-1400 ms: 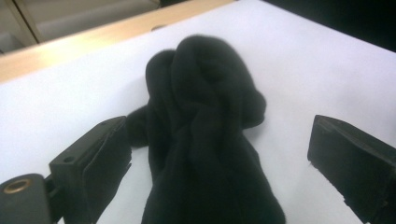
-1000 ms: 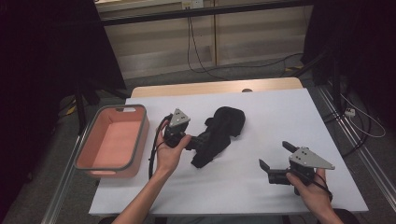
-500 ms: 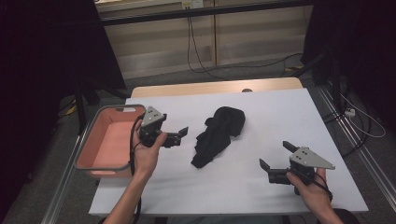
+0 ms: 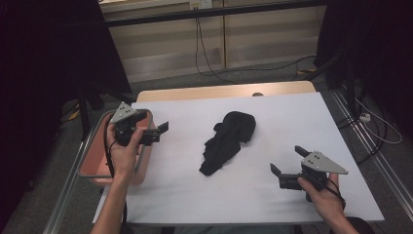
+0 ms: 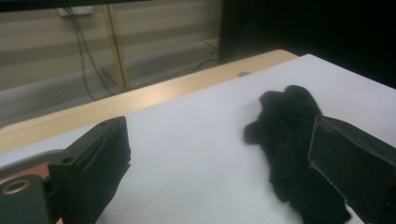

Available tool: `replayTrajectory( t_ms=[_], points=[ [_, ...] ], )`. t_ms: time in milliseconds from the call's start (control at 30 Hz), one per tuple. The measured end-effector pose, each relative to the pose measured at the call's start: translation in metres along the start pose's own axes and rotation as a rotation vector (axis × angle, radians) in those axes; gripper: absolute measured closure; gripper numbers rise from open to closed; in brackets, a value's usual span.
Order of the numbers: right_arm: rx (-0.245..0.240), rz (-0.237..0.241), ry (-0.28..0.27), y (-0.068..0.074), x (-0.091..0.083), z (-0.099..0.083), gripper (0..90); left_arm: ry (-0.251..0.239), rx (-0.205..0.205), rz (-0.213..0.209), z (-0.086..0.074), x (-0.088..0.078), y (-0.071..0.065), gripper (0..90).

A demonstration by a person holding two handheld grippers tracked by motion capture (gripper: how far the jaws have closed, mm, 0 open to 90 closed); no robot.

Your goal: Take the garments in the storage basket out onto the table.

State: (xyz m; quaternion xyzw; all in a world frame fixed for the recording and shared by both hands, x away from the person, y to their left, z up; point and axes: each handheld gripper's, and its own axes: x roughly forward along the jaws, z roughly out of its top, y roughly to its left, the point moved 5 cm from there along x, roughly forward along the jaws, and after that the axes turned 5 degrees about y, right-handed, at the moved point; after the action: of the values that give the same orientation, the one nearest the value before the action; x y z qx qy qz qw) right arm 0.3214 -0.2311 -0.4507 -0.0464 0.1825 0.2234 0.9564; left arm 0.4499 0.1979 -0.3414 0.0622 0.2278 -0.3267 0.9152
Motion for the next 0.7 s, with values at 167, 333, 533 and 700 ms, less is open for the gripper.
replayTrajectory(
  t_ms=[167,333,533,700],
  points=[
    [0.001,0.000,0.002,0.000,-0.002,-0.001,0.0,-0.031,-0.032,0.032,0.004,-0.019,0.021,5.3],
    [-0.002,0.009,-0.001,0.001,-0.005,-0.002,0.0,-0.070,-0.067,0.063,0.006,-0.041,0.037,5.2],
    [-0.002,0.013,0.000,0.001,-0.005,-0.002,0.0,-0.098,-0.084,0.100,0.007,-0.062,0.054,4.8],
    [-0.004,0.014,0.003,0.001,-0.004,-0.002,0.0,-0.086,-0.091,0.127,0.002,-0.075,0.071,4.8]
  ],
)
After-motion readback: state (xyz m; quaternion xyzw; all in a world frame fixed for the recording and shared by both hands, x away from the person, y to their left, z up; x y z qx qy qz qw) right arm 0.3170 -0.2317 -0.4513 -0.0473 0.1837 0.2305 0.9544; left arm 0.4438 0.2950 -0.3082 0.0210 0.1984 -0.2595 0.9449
